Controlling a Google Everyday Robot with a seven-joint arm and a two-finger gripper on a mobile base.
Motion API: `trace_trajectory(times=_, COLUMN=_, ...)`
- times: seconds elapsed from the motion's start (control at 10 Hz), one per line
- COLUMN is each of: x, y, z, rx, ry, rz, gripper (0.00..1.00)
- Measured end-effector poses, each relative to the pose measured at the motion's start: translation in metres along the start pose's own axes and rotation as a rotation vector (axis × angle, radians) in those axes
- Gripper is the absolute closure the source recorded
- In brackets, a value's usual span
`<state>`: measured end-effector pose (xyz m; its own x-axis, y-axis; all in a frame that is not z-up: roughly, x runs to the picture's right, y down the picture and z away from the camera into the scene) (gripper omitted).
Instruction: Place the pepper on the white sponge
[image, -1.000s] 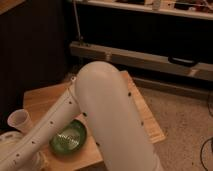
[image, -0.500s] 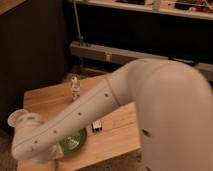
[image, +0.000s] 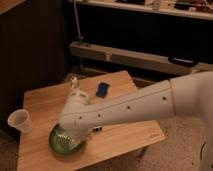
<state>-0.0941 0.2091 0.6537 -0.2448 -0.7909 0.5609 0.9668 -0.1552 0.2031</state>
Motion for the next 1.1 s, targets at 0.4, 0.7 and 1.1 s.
trace_trajectory(times=0.4, x=0.045, y=0.106, z=-0.009, rx=-0.038, ry=0.012, rz=0.246, gripper=0.99)
trace_trajectory(times=0.7, x=0.077, y=0.16, z=-0.018, rx=-0.032, ry=-0.022, rz=0.34, gripper=0.99)
trace_trajectory(times=1.1, x=0.078, y=0.161, z=-0.018, rx=-0.032, ry=-0.024, rz=0.341, gripper=0.99)
